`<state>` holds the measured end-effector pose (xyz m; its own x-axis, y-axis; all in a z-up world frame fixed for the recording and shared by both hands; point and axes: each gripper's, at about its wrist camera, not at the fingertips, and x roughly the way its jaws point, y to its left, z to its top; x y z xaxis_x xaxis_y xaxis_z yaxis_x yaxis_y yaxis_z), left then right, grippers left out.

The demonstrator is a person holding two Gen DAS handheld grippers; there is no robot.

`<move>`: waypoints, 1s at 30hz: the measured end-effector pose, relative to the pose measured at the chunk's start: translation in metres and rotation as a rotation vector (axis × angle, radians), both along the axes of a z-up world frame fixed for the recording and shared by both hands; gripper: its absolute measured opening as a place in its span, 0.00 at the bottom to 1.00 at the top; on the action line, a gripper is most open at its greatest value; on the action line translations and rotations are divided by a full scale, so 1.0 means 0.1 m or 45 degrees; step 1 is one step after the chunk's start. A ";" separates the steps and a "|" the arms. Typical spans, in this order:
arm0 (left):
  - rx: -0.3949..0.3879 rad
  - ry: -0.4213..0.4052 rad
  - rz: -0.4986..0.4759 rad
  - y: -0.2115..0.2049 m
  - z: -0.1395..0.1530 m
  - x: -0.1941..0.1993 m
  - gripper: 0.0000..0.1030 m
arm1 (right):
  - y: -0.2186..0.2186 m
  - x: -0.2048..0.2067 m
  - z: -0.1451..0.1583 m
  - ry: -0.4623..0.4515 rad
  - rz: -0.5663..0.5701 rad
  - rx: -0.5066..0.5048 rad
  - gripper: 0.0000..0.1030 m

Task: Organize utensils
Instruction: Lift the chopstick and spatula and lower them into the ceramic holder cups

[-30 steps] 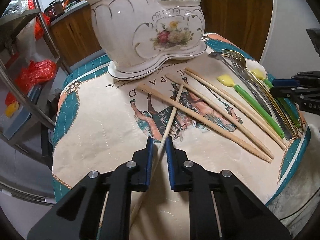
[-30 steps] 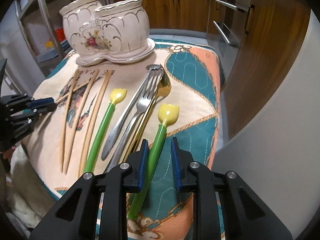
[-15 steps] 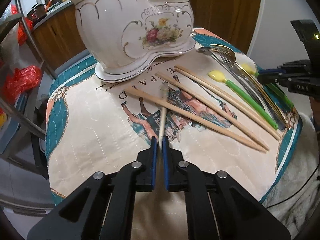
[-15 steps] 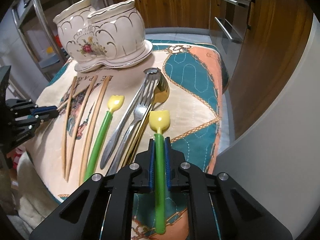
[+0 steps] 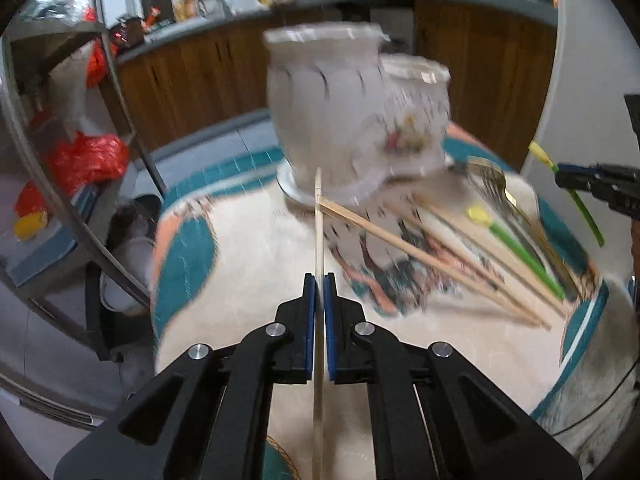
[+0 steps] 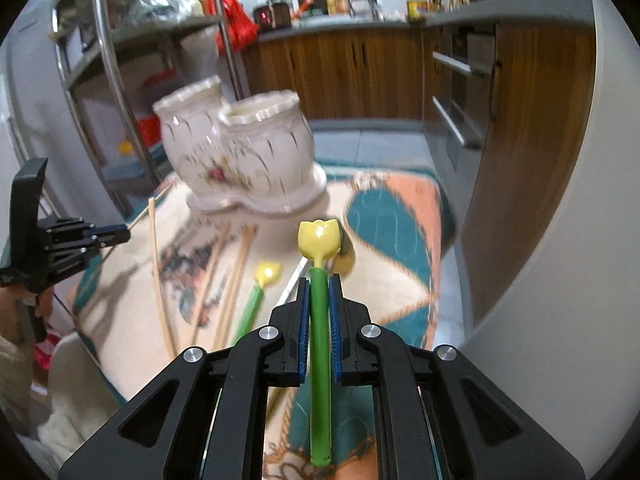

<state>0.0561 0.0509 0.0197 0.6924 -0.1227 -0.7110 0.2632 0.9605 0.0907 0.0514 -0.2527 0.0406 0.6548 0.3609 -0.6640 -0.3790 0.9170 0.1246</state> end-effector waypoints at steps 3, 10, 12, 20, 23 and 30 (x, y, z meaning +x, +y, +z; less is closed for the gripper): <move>-0.036 -0.097 0.028 0.04 0.16 0.01 0.04 | 0.01 0.01 0.12 -0.074 -0.001 0.048 0.10; -0.161 -0.288 -0.014 0.05 0.52 -0.05 0.04 | 0.12 0.15 0.34 -0.169 0.022 0.164 0.10; -0.194 -0.359 -0.023 0.03 0.64 -0.07 0.04 | 0.19 0.22 0.46 -0.224 0.038 0.199 0.10; -0.303 -0.522 -0.078 -0.07 1.03 0.14 0.04 | 0.41 0.52 0.75 -0.331 0.069 0.304 0.10; -0.349 -0.538 -0.081 -0.09 1.14 0.36 0.04 | 0.51 0.64 0.83 -0.381 0.072 0.325 0.10; -0.447 -0.601 -0.065 -0.16 1.29 0.89 0.04 | 0.59 1.05 0.83 -0.419 0.024 0.434 0.10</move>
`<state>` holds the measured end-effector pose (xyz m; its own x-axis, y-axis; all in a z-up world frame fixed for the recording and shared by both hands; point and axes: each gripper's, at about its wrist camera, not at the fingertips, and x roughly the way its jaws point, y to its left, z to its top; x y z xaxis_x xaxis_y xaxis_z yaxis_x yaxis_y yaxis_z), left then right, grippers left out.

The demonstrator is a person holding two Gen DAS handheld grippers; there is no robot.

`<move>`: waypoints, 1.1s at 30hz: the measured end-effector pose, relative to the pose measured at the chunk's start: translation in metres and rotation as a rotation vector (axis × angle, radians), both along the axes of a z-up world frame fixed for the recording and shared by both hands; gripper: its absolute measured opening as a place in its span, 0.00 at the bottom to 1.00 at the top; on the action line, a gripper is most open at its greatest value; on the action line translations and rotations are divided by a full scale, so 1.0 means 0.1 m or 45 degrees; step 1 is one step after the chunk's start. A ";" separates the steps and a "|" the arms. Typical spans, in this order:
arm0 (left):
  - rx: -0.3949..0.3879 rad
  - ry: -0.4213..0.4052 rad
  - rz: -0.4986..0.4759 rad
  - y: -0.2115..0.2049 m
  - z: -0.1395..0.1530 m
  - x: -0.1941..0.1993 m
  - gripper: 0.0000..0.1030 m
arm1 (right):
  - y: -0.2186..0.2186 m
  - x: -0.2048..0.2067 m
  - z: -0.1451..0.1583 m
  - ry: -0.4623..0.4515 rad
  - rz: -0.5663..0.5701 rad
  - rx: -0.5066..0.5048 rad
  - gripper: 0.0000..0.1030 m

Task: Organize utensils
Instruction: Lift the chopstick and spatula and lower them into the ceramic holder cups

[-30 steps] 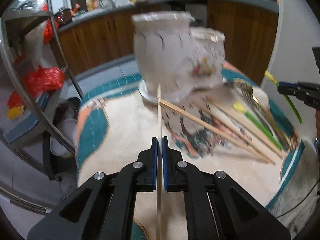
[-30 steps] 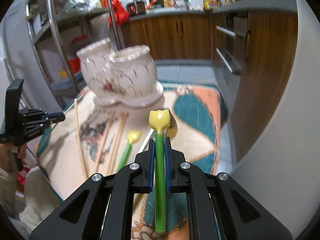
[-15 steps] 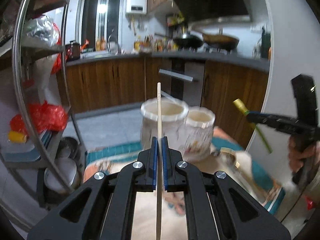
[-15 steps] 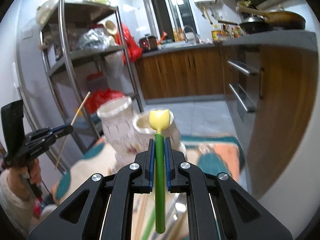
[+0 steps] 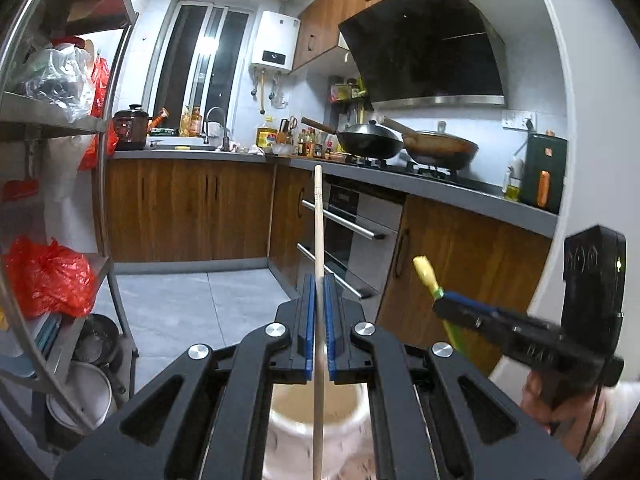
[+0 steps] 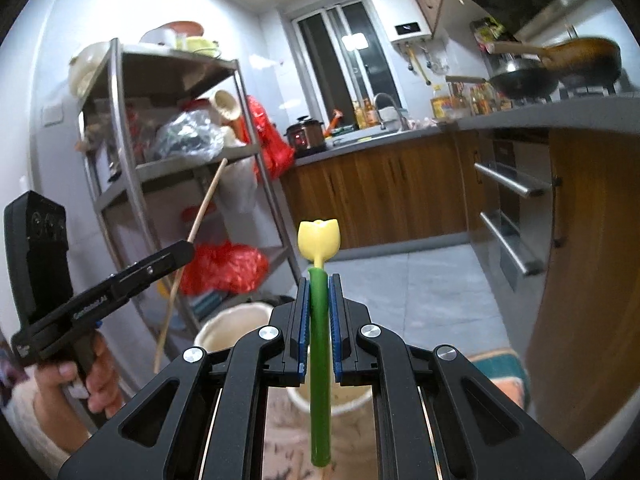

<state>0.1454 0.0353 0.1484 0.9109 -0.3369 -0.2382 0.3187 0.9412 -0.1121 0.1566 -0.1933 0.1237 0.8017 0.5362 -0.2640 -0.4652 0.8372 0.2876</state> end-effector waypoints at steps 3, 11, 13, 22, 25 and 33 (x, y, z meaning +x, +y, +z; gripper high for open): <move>0.013 -0.035 0.017 -0.08 0.00 0.16 0.04 | 0.05 0.16 -0.04 -0.008 -0.021 0.033 0.10; 0.020 -0.049 0.088 -0.12 -0.19 0.46 0.04 | 0.18 0.46 -0.25 -0.047 -0.099 0.034 0.10; 0.011 -0.033 0.090 -0.10 -0.22 0.50 0.04 | 0.21 0.51 -0.33 -0.038 -0.118 0.010 0.10; 0.054 0.034 0.091 0.03 -0.42 0.22 0.04 | 0.25 0.29 -0.37 0.003 -0.090 -0.125 0.10; 0.078 0.064 0.092 0.05 -0.48 0.12 0.04 | 0.24 0.20 -0.38 0.041 -0.061 -0.145 0.10; 0.131 0.103 0.103 0.03 -0.60 0.01 0.04 | 0.24 0.08 -0.42 0.078 -0.049 -0.176 0.10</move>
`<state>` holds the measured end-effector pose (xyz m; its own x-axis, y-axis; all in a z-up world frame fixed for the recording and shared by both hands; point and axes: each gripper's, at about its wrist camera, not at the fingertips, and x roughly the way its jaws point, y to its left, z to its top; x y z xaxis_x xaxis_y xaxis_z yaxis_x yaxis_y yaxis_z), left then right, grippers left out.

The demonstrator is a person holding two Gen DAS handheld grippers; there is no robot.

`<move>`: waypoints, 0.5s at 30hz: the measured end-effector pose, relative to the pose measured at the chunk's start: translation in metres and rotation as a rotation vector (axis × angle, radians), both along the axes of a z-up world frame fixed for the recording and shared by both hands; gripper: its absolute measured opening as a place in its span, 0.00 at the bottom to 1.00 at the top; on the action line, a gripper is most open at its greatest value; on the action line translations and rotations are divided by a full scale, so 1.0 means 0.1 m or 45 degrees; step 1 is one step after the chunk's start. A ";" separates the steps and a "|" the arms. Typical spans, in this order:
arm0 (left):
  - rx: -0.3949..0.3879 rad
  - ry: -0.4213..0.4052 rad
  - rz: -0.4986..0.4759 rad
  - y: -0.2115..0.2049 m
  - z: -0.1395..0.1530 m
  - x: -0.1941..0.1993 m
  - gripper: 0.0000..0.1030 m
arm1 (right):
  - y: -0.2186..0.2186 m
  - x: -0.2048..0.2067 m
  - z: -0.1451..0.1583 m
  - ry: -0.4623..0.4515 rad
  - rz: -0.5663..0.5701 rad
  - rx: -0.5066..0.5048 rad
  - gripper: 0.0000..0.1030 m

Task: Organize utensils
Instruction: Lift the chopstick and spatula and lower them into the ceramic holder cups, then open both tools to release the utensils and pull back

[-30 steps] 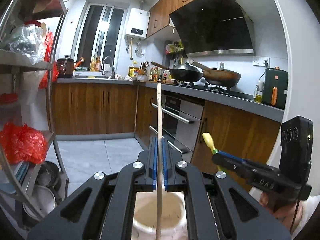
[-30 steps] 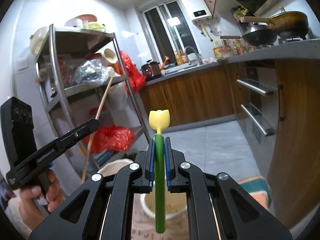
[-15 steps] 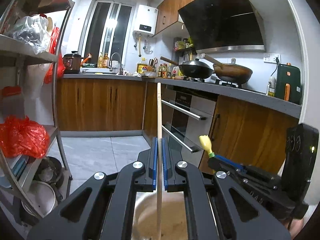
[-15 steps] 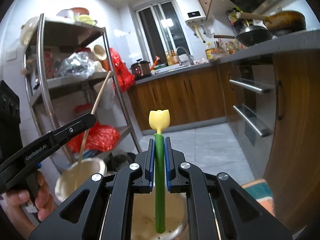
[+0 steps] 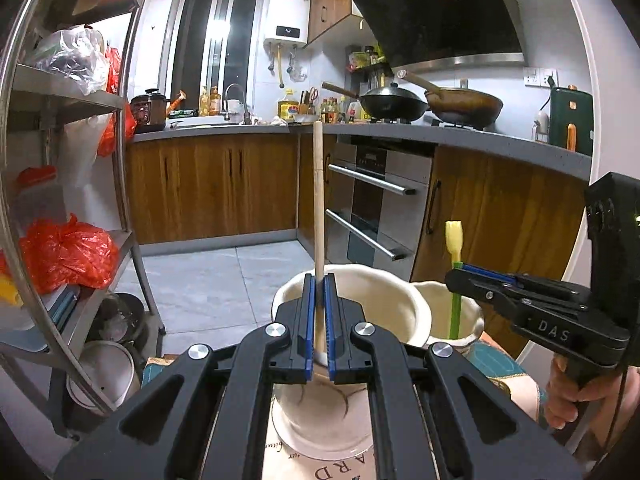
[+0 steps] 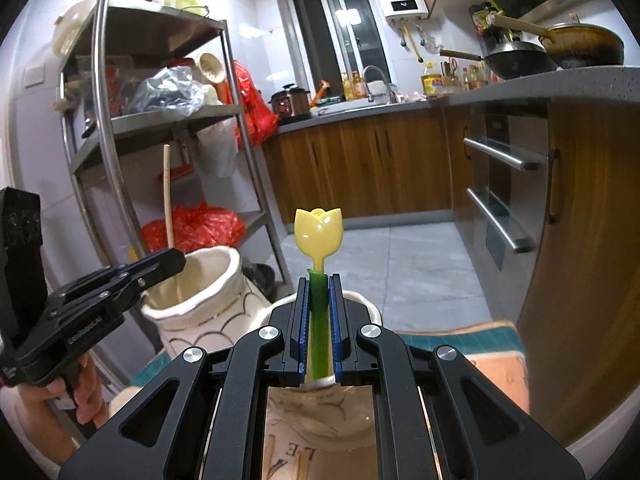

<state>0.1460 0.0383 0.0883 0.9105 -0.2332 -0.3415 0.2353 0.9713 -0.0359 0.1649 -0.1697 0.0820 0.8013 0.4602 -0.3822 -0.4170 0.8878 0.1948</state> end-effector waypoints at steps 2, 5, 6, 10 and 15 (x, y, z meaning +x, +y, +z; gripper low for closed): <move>0.011 0.001 0.006 -0.01 0.00 0.00 0.04 | 0.01 -0.01 -0.01 0.000 -0.014 -0.022 0.10; 0.008 0.014 0.006 -0.01 0.01 0.00 0.04 | 0.00 -0.01 -0.03 0.019 -0.012 -0.022 0.10; 0.010 0.017 0.006 -0.02 0.02 0.00 0.04 | 0.00 0.00 -0.03 0.023 -0.013 -0.025 0.10; 0.004 0.022 0.011 -0.01 0.05 0.01 0.05 | 0.00 -0.01 -0.02 0.009 -0.015 -0.022 0.18; -0.003 0.015 0.028 0.02 0.07 -0.03 0.08 | -0.03 -0.06 0.01 -0.011 -0.024 -0.012 0.27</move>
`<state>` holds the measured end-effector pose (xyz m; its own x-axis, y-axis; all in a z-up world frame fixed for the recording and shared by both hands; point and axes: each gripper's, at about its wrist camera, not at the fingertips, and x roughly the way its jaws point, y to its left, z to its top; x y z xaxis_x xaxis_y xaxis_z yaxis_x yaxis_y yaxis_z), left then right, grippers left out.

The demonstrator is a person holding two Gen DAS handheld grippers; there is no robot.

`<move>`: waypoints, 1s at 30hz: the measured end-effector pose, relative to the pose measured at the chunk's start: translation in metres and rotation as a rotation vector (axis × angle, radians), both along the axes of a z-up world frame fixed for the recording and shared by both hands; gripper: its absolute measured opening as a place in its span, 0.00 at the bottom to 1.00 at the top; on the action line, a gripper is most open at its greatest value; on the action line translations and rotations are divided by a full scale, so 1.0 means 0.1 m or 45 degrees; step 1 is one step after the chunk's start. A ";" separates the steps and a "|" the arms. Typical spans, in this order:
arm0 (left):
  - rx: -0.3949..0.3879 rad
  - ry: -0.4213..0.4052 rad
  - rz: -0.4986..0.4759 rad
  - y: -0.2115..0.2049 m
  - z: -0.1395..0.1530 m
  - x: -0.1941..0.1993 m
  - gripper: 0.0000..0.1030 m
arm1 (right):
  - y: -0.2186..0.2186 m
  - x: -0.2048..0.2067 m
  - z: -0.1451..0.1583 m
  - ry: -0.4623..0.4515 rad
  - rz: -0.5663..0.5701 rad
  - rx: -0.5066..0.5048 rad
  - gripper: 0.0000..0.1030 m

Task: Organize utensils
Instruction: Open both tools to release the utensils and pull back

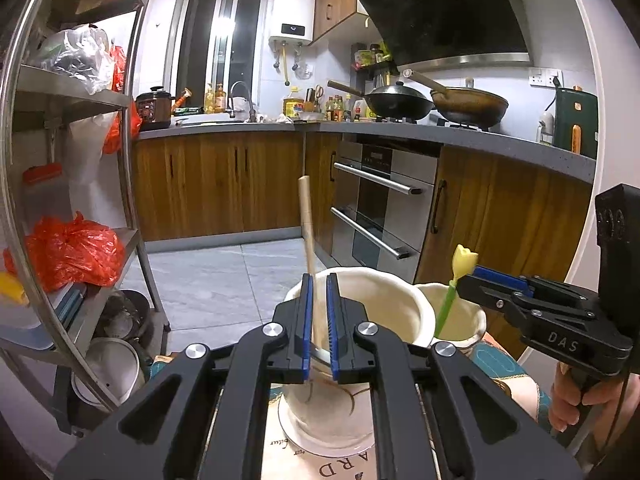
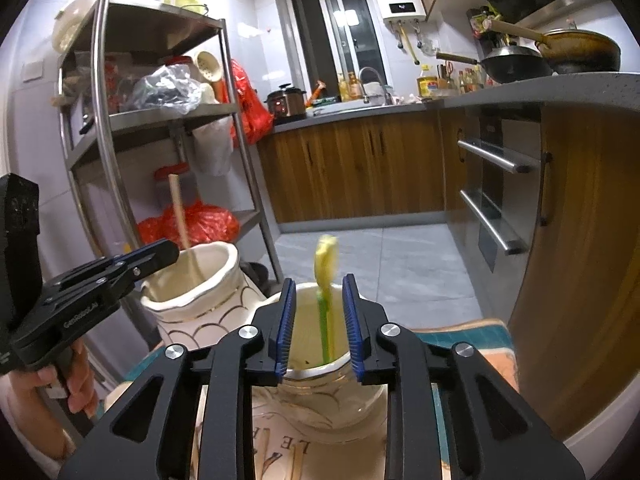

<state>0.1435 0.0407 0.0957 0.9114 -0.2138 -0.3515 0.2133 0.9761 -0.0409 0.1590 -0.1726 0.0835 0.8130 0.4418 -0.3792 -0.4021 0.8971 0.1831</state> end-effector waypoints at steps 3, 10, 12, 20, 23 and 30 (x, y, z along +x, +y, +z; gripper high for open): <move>-0.019 -0.015 0.012 0.04 0.03 -0.06 0.33 | -0.04 -0.07 0.04 -0.020 -0.008 0.010 0.34; -0.019 -0.042 0.026 0.06 0.10 -0.32 0.65 | -0.24 -0.35 0.16 -0.079 -0.030 0.034 0.71; -0.014 -0.057 0.026 0.05 0.12 -0.43 0.70 | -0.32 -0.45 0.18 -0.097 -0.031 0.047 0.78; 0.002 -0.110 0.079 0.04 0.18 -0.88 0.95 | -0.54 -0.82 0.27 -0.168 -0.092 0.023 0.95; 0.003 -0.116 0.067 0.00 0.20 -1.03 0.95 | -0.58 -0.94 0.24 -0.171 -0.108 -0.024 0.95; 0.020 -0.061 0.040 -0.11 0.09 -1.22 0.95 | -0.70 -1.15 0.16 -0.164 -0.194 -0.078 0.95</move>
